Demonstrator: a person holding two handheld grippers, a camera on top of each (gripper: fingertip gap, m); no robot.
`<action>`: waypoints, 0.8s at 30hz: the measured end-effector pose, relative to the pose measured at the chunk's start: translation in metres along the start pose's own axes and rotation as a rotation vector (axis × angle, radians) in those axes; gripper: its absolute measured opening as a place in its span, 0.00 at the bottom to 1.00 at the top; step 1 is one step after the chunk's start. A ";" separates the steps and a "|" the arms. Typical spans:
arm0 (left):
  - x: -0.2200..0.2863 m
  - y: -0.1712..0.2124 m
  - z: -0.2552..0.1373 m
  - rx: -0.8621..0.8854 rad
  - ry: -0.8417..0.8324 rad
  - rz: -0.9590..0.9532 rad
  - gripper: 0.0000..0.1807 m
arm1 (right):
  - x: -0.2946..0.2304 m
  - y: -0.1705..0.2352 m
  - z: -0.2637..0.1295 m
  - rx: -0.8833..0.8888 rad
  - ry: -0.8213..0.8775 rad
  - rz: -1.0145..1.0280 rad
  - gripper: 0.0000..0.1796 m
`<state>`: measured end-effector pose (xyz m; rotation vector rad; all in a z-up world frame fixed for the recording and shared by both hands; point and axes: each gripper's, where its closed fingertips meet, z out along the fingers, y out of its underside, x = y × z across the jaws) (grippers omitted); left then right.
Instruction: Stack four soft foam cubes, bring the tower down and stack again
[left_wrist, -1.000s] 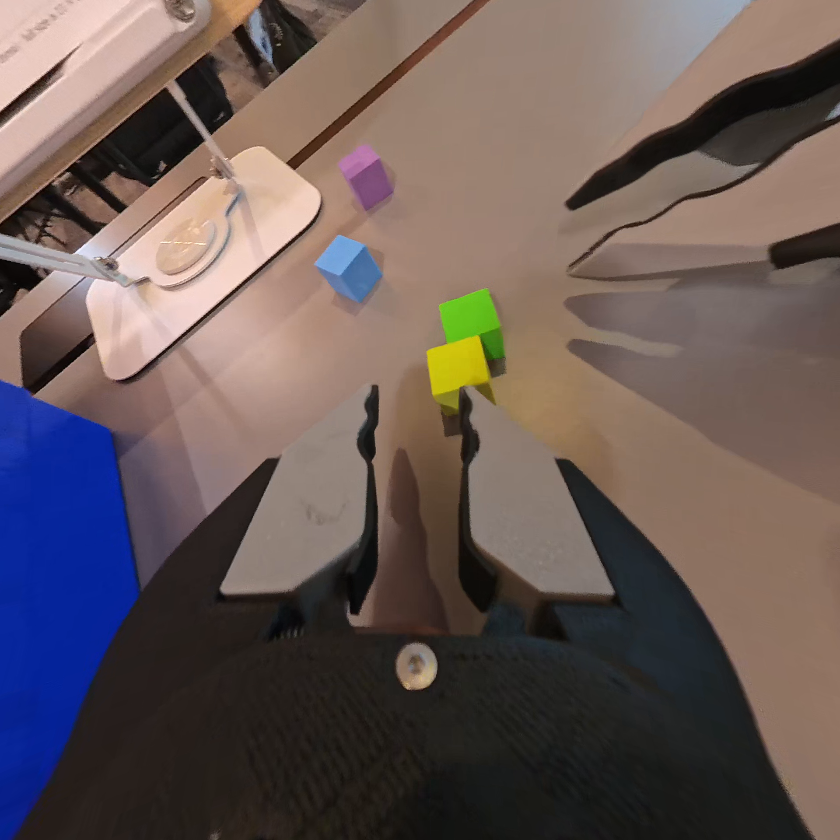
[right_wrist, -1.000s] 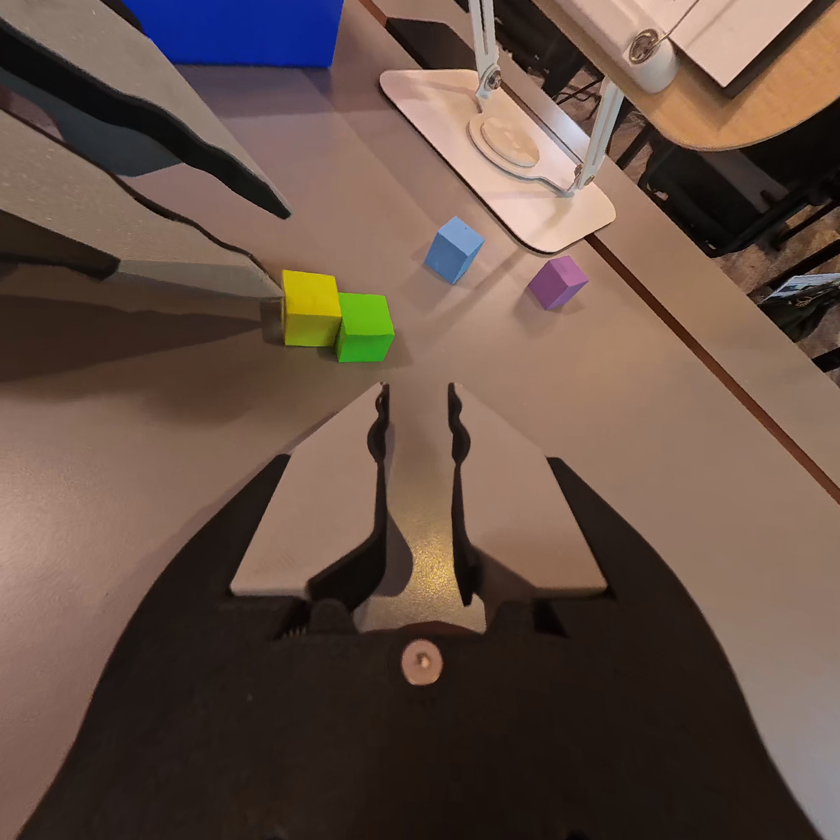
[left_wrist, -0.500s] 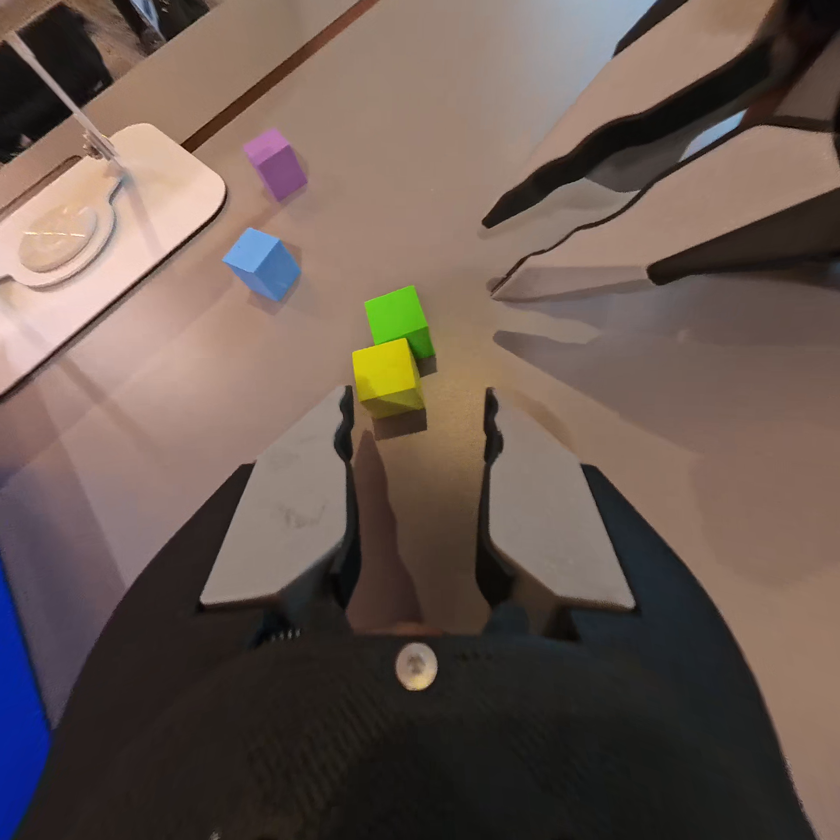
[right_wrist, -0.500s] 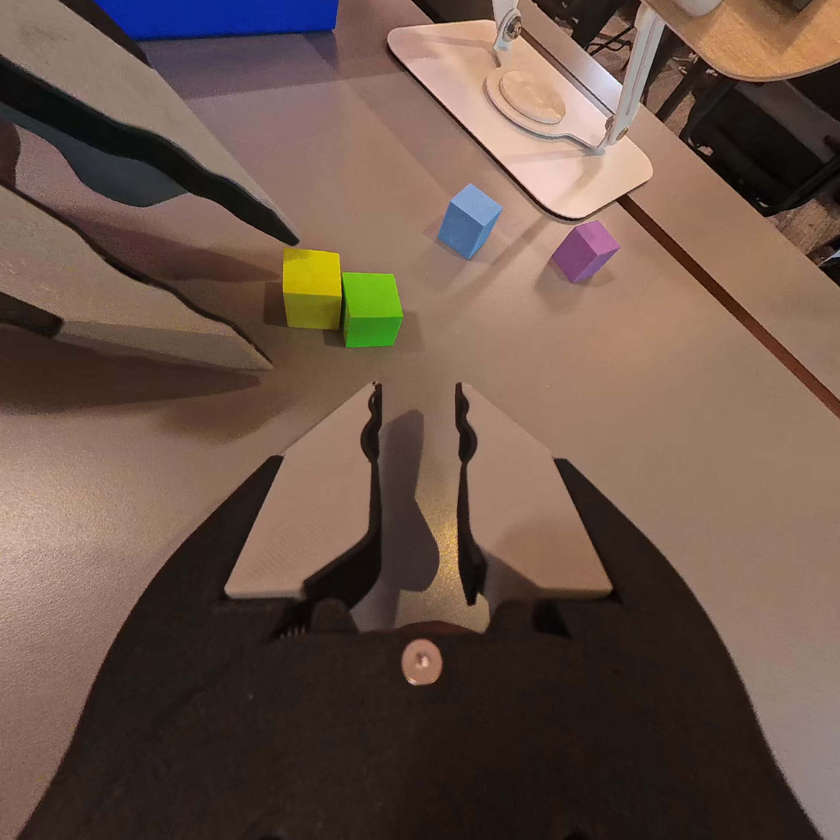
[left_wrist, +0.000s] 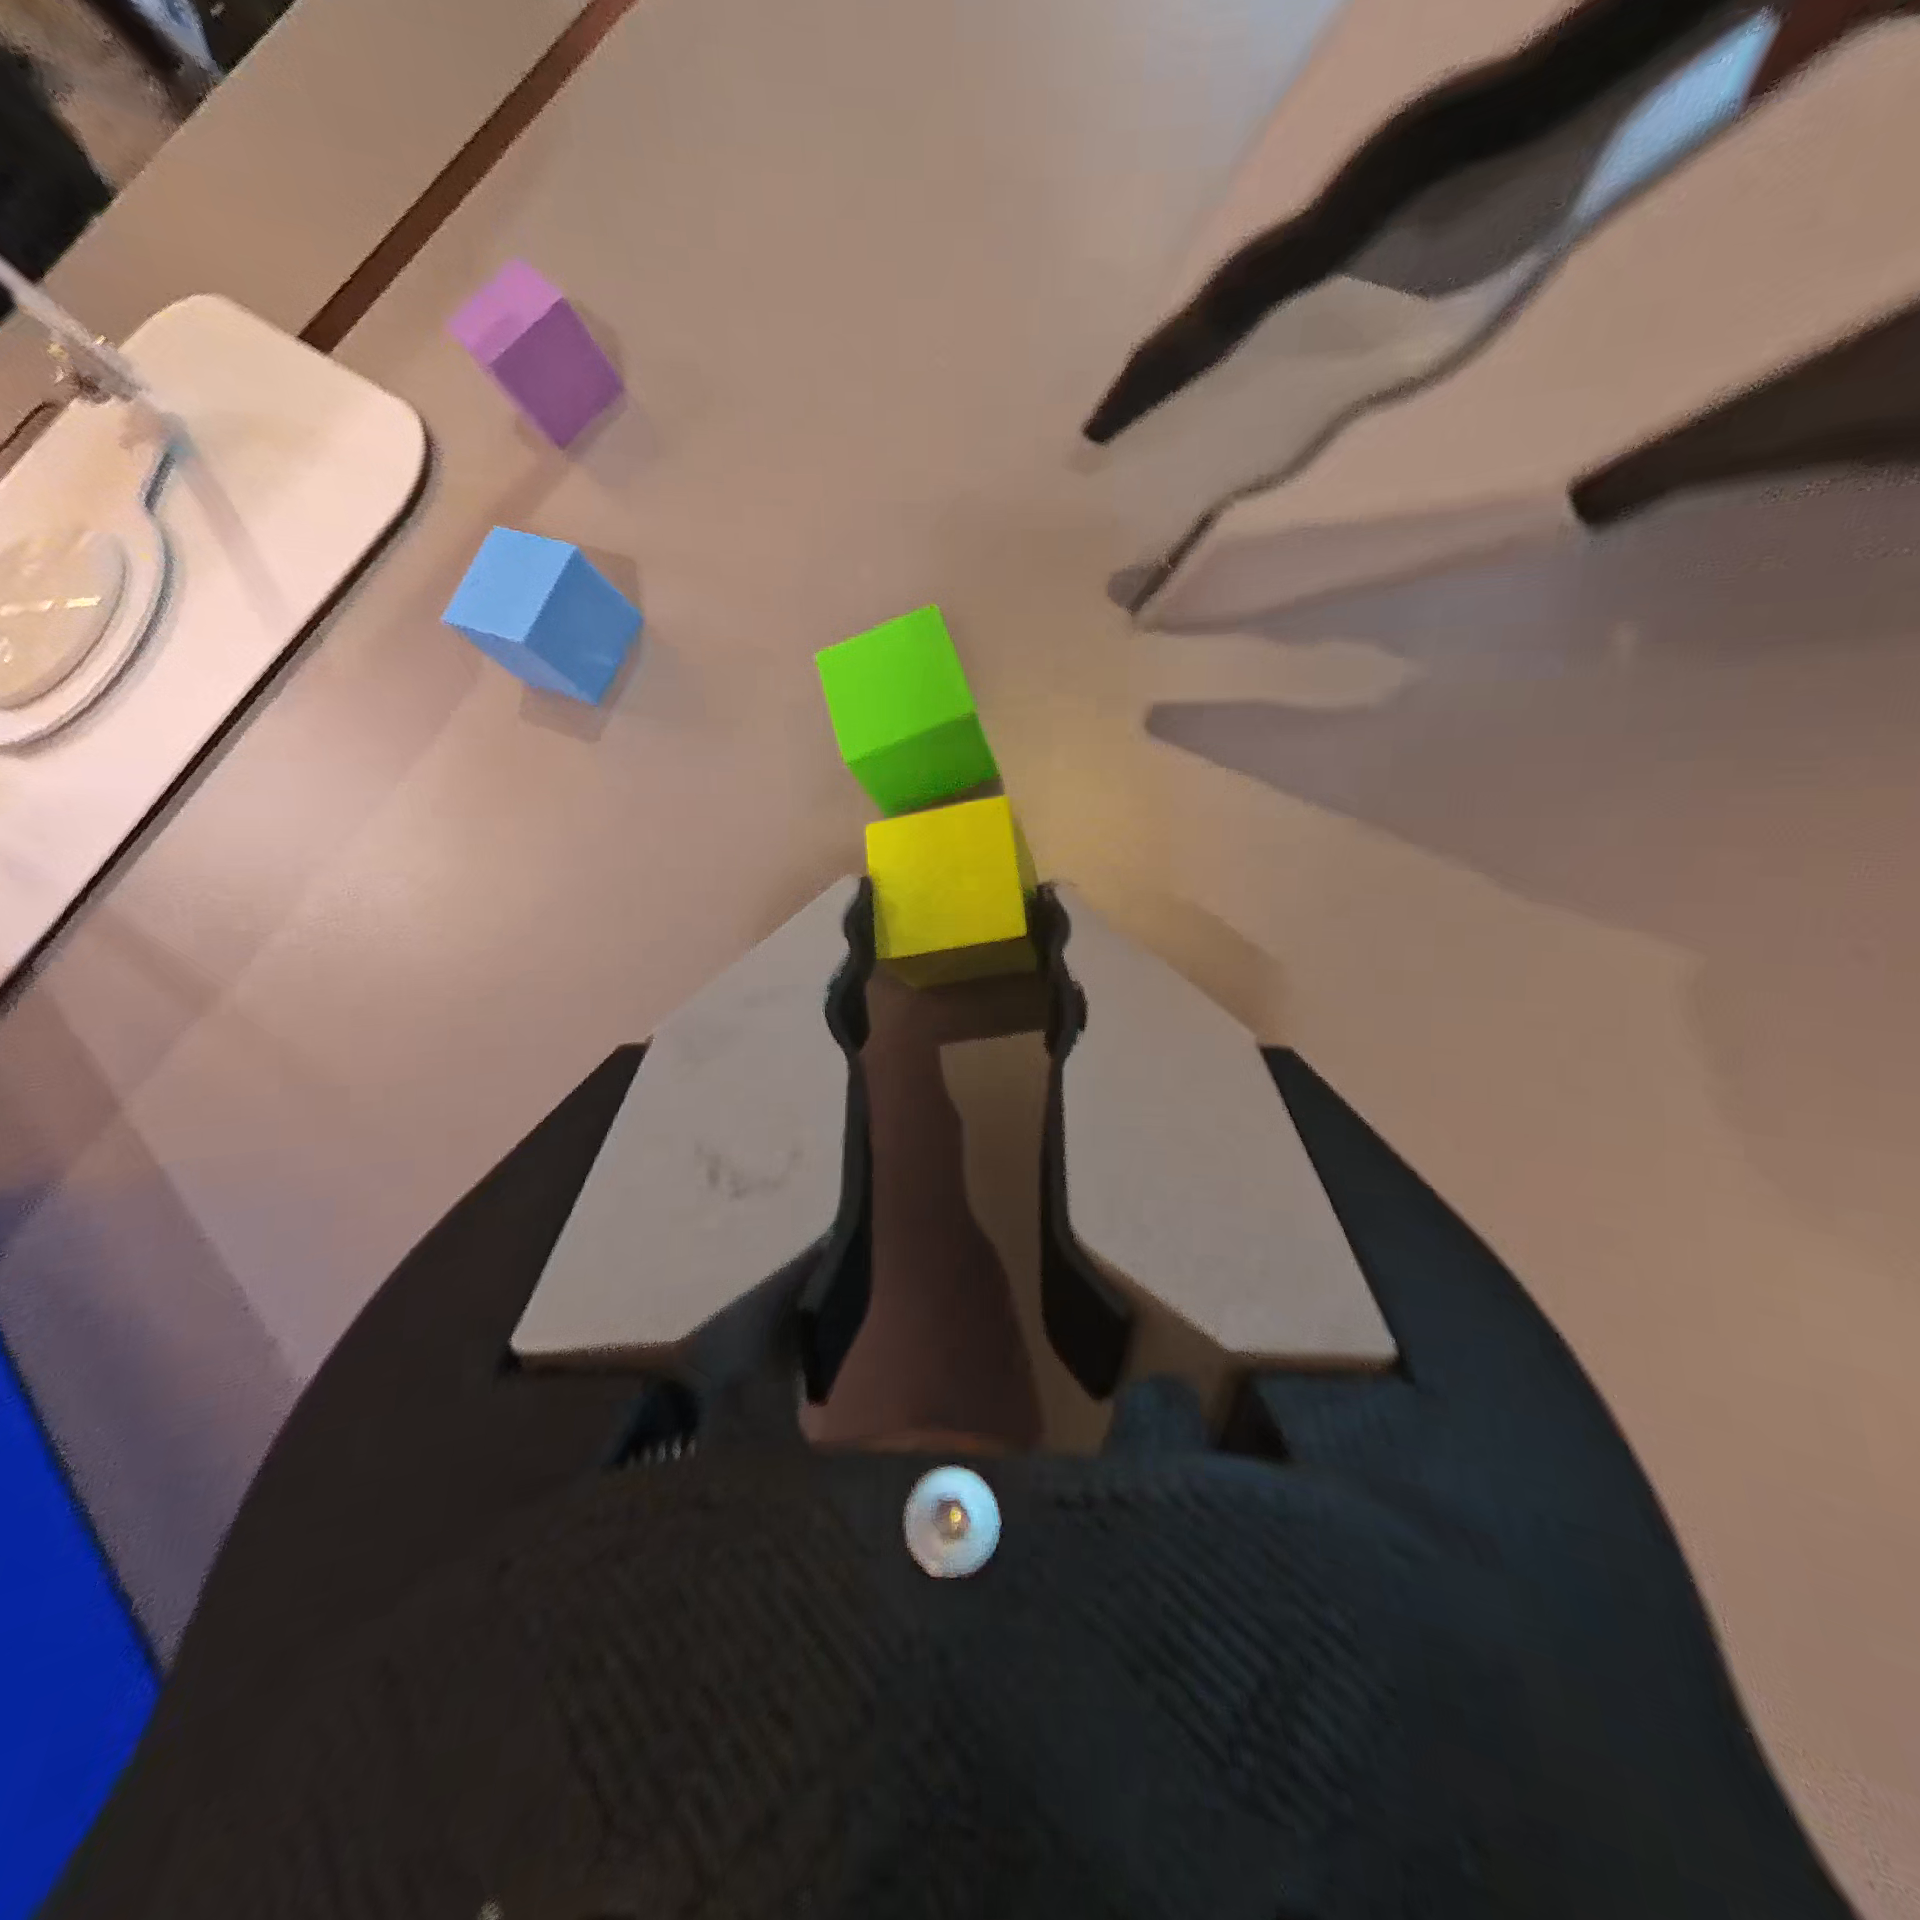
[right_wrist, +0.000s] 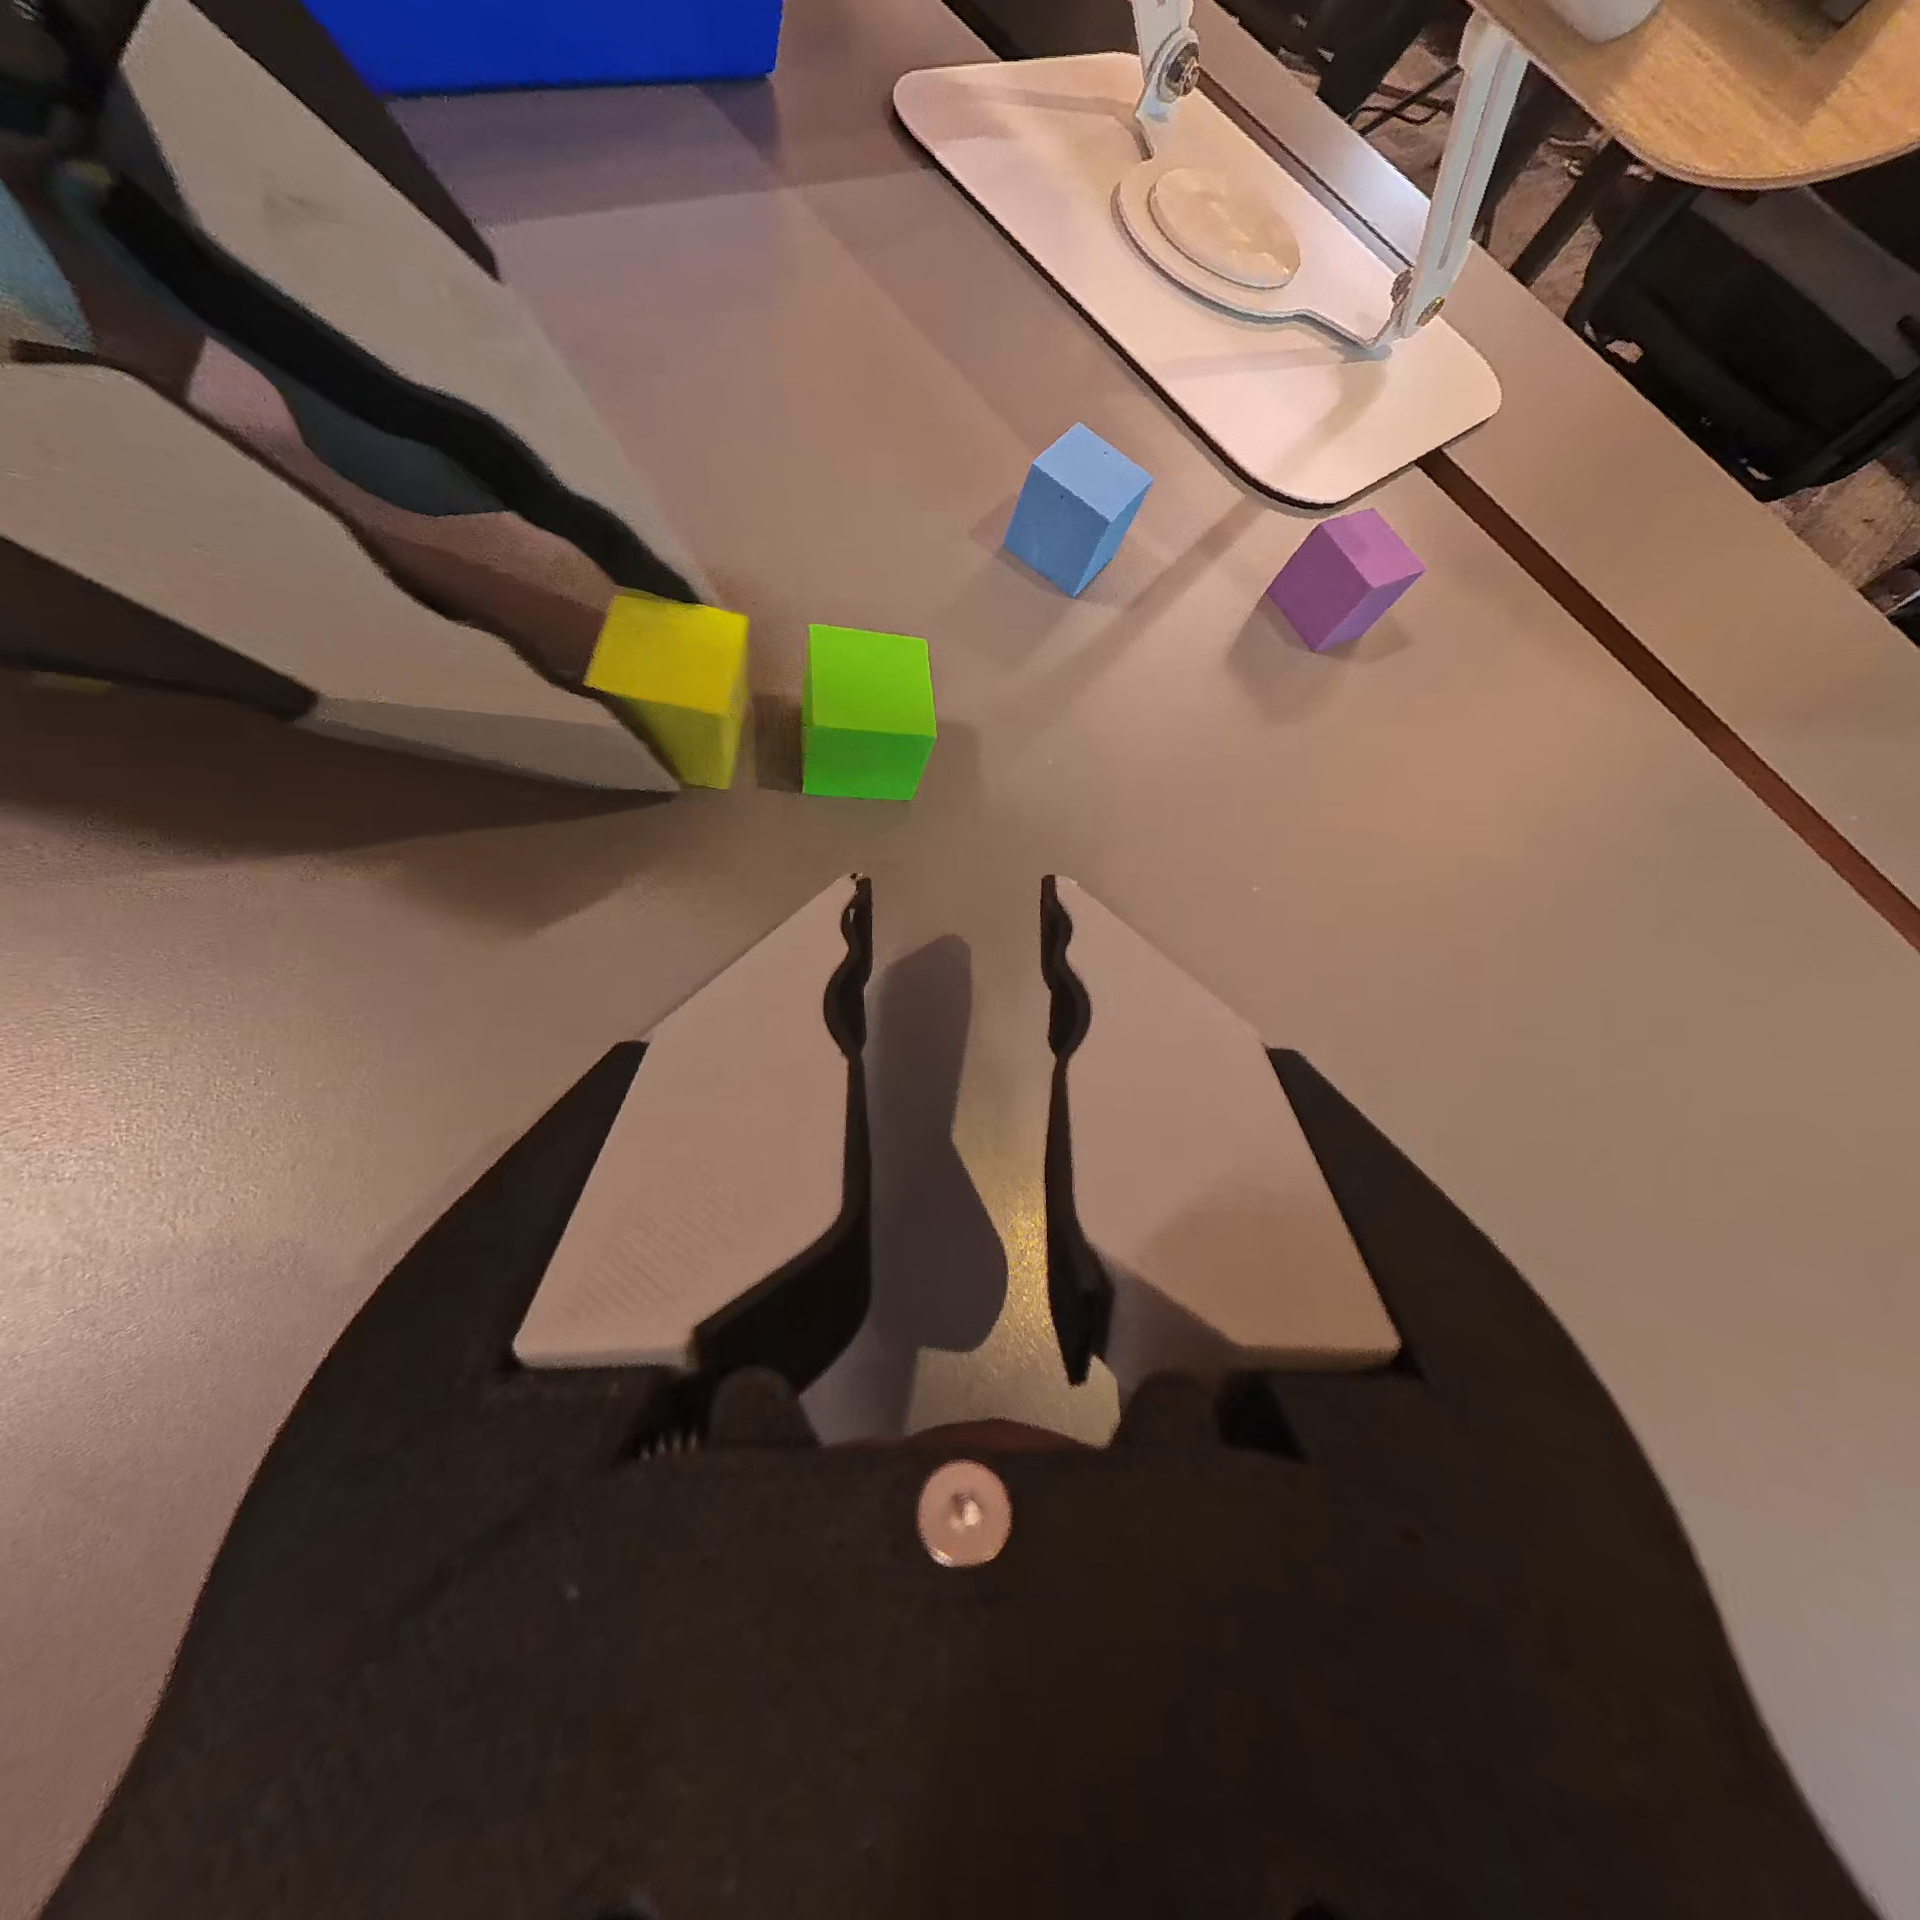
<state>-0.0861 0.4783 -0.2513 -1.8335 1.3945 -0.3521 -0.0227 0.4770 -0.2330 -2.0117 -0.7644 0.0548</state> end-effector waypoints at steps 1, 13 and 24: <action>0.002 0.004 -0.005 -0.005 0.020 0.030 0.16 | 0.000 0.000 0.000 0.003 -0.006 0.008 0.16; 0.057 0.020 -0.042 0.086 0.313 0.265 0.16 | -0.002 0.001 -0.004 0.016 -0.032 0.026 0.17; 0.062 0.023 -0.048 0.069 0.341 0.274 0.18 | -0.002 0.002 -0.003 0.008 -0.029 0.017 0.17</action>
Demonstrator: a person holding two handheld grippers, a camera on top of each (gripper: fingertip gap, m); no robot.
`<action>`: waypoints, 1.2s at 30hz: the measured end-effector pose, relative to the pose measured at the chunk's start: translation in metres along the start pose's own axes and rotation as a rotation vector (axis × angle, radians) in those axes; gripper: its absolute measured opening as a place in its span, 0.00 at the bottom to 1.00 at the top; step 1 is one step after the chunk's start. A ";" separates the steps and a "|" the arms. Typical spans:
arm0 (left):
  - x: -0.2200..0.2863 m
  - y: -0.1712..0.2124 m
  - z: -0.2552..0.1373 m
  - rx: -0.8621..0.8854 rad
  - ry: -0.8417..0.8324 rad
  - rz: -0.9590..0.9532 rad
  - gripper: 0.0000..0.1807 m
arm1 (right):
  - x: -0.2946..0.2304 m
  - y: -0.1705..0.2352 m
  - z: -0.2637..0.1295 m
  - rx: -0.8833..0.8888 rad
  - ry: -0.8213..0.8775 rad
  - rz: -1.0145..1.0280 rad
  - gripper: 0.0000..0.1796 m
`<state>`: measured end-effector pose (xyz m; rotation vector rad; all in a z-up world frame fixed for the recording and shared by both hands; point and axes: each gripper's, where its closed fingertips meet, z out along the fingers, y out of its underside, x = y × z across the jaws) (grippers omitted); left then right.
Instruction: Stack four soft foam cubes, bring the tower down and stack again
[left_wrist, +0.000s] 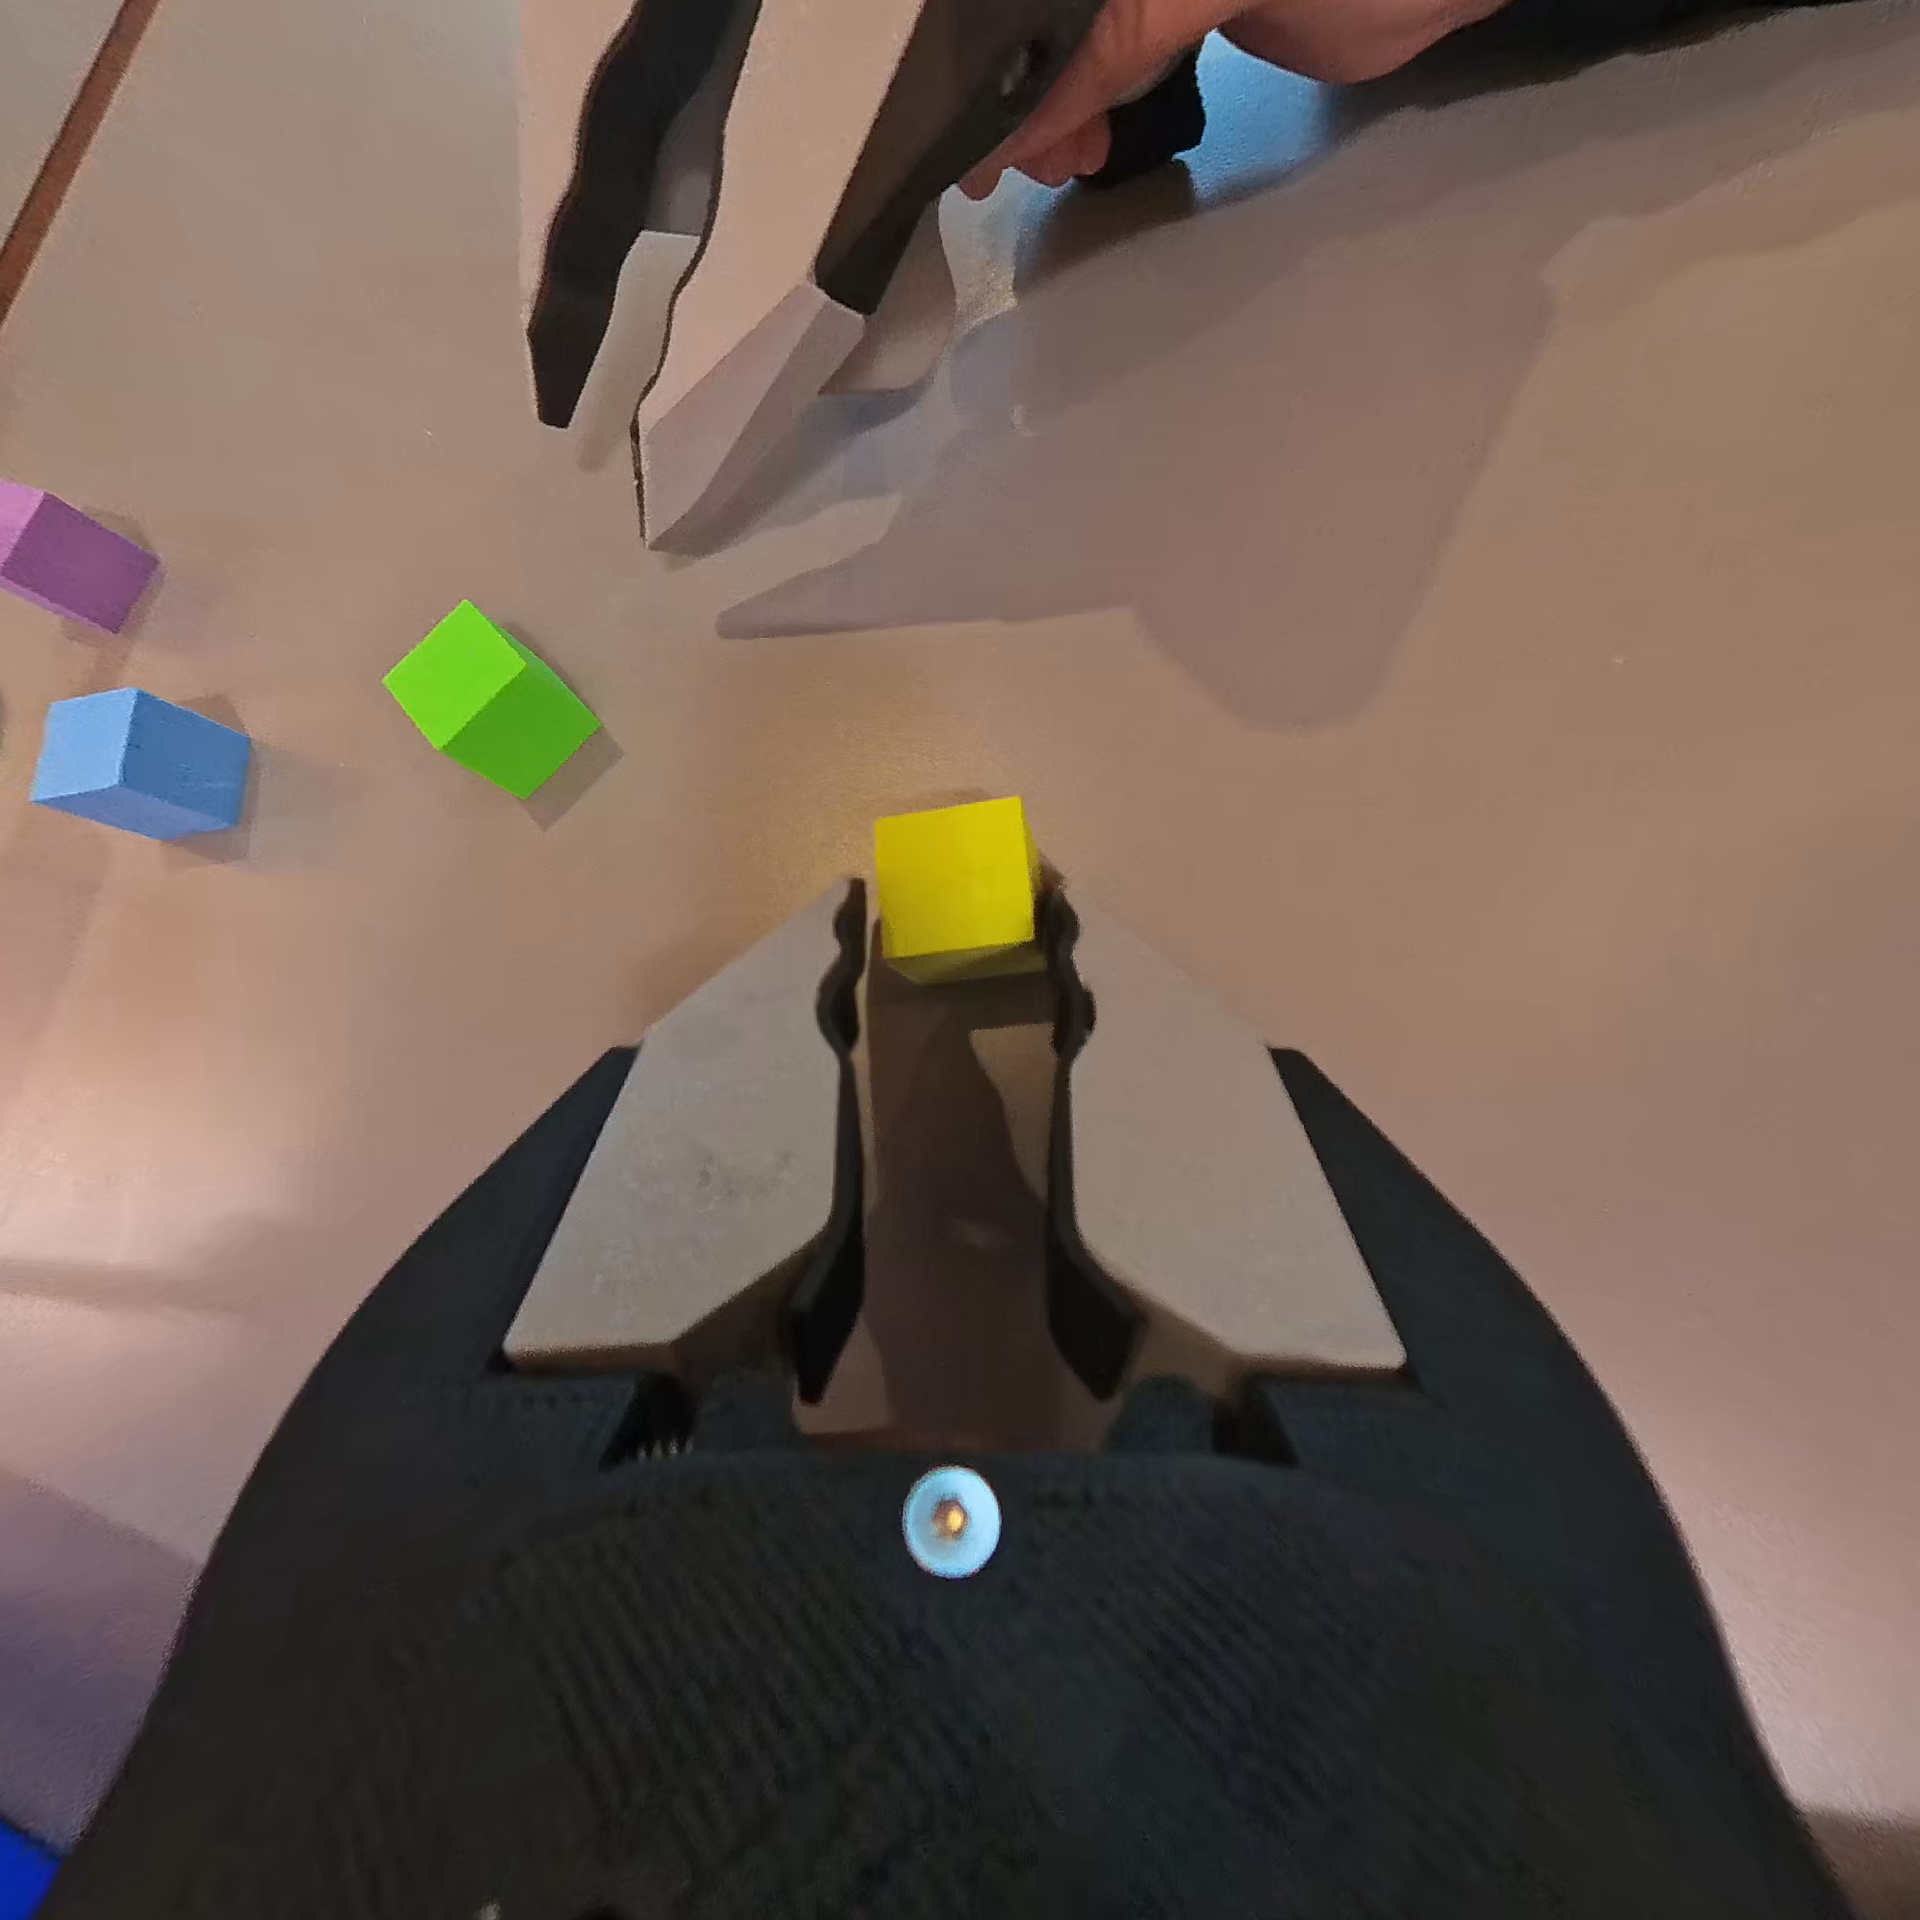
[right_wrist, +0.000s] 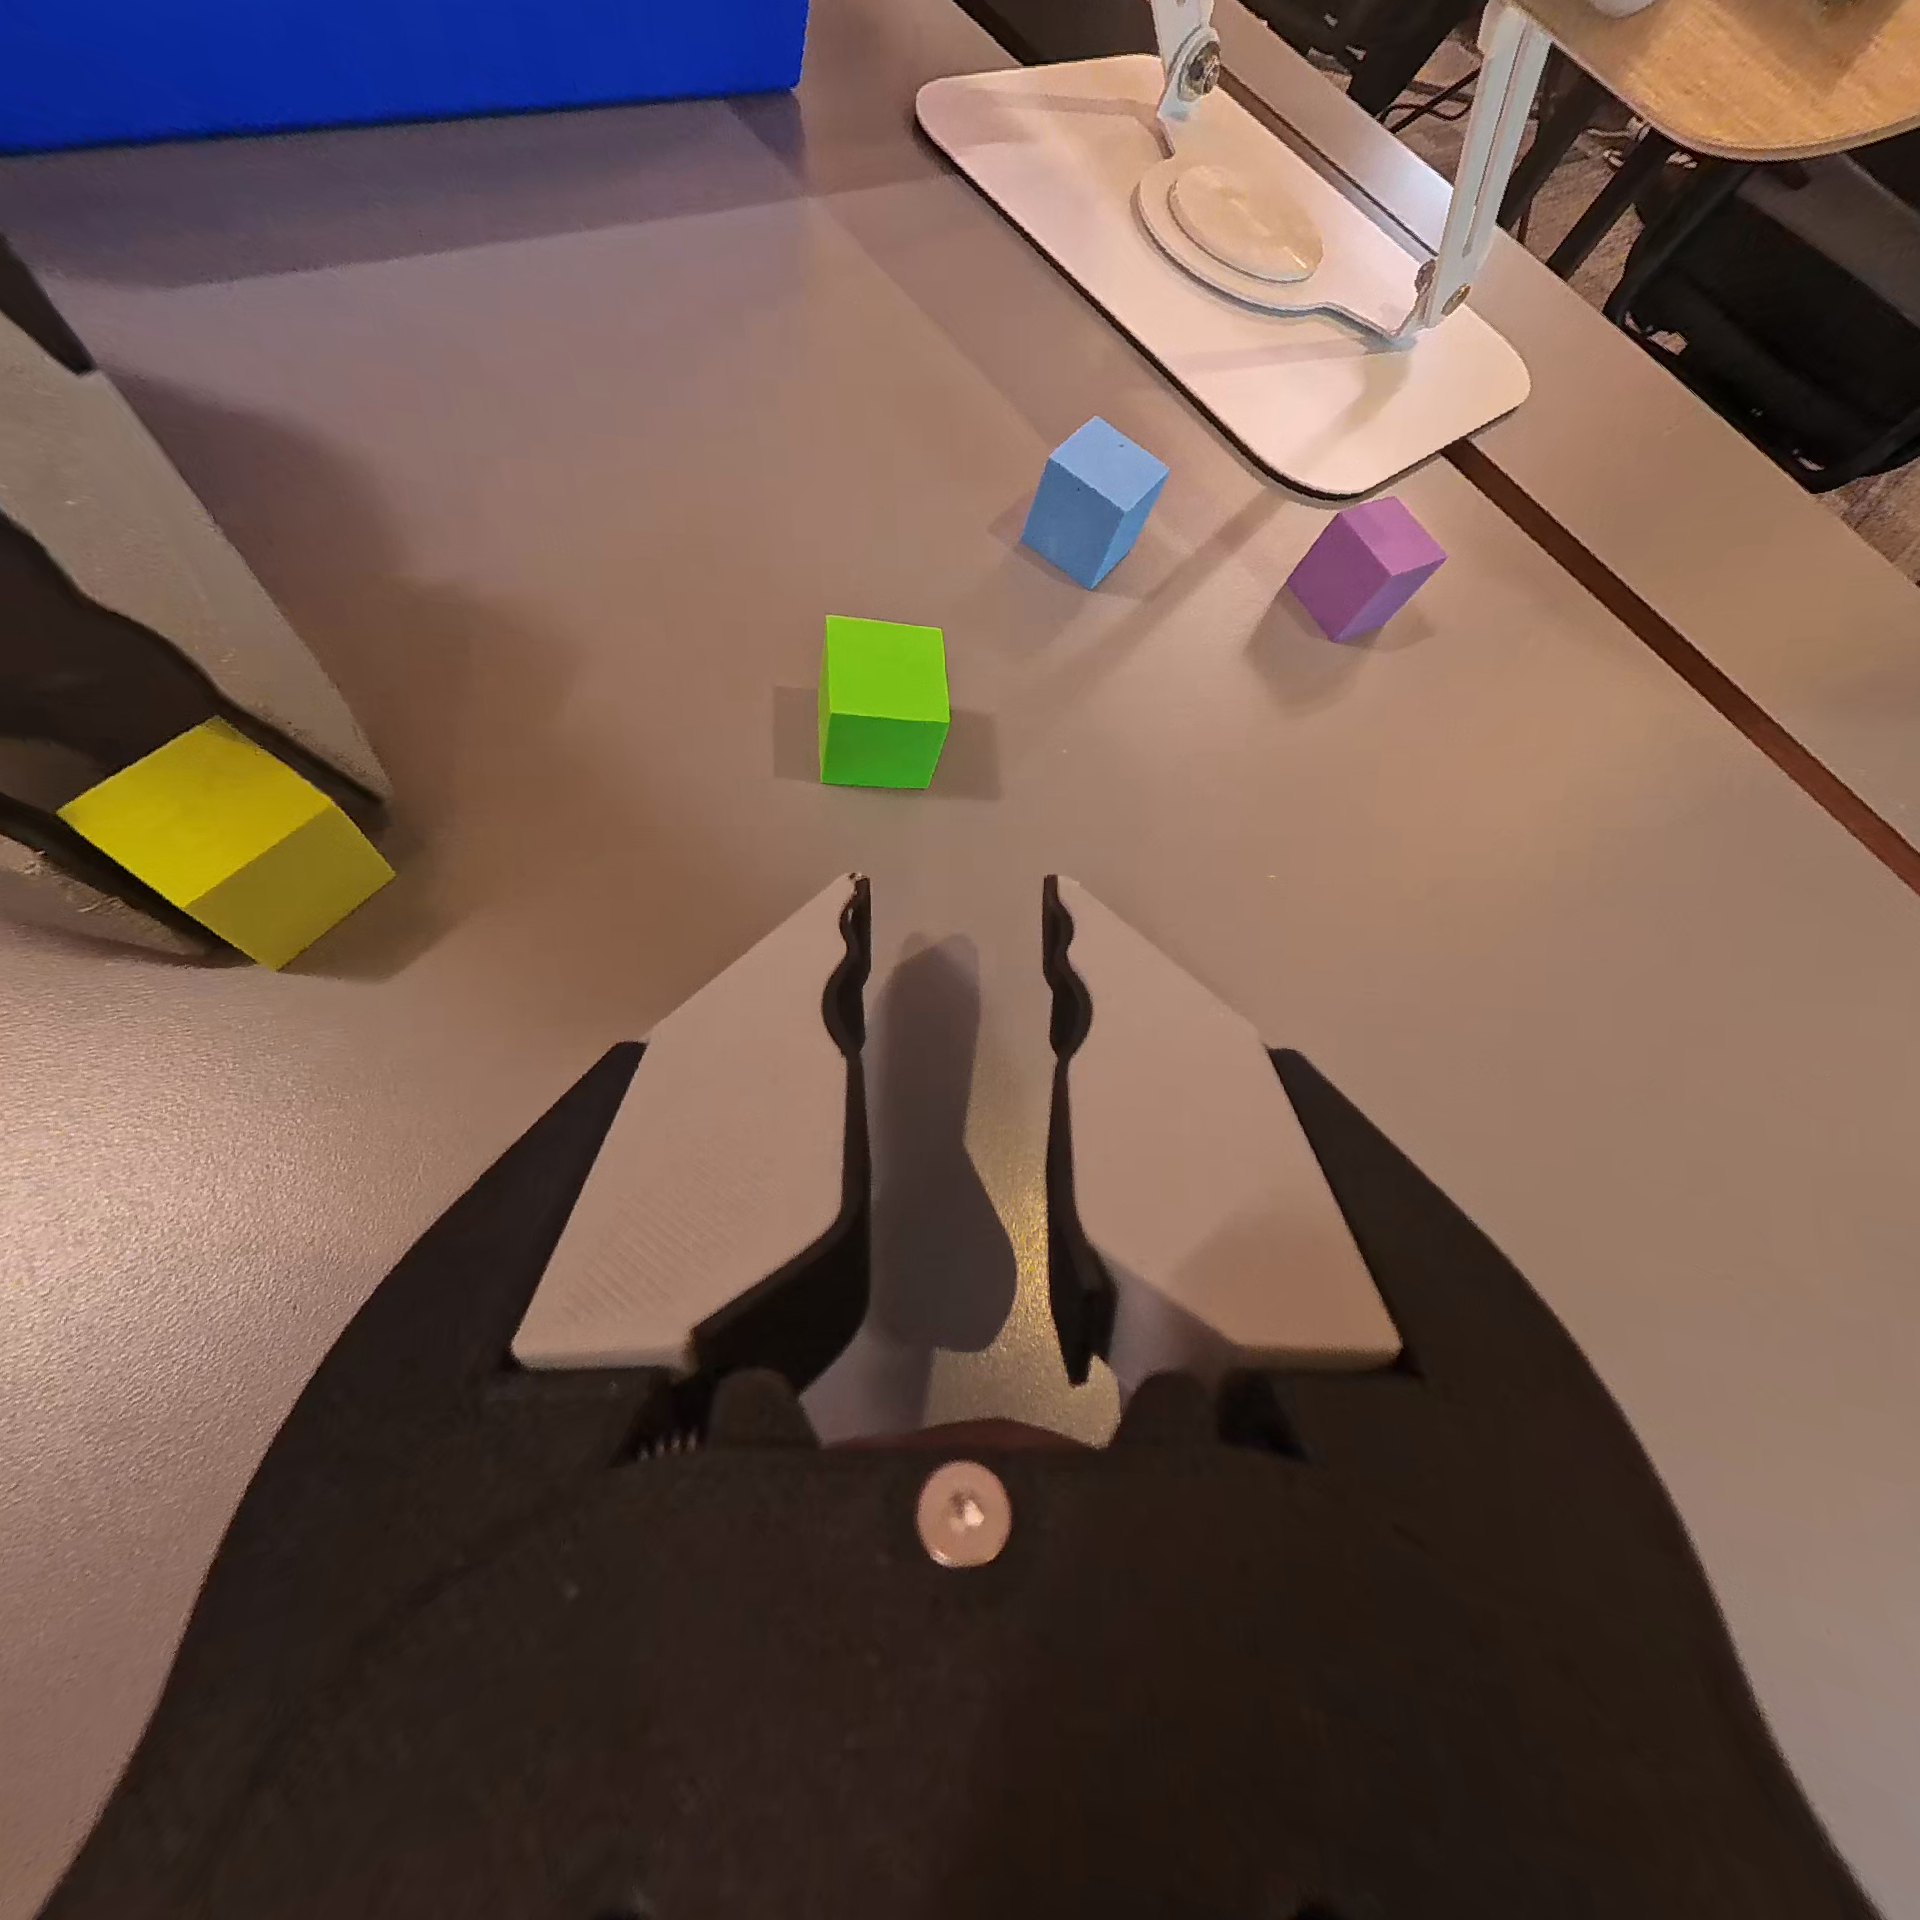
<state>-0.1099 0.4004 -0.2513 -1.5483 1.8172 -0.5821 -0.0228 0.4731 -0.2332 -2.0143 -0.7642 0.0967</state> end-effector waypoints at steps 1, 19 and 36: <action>-0.002 0.000 0.000 -0.002 -0.011 0.000 0.21 | 0.000 0.000 0.000 0.001 0.000 0.000 0.17; -0.027 -0.018 -0.024 0.122 -0.108 -0.100 0.33 | 0.001 0.000 0.000 -0.002 0.019 -0.014 0.17; 0.006 -0.010 -0.017 0.041 0.032 -0.064 0.29 | -0.003 0.000 0.000 -0.005 0.013 -0.034 0.17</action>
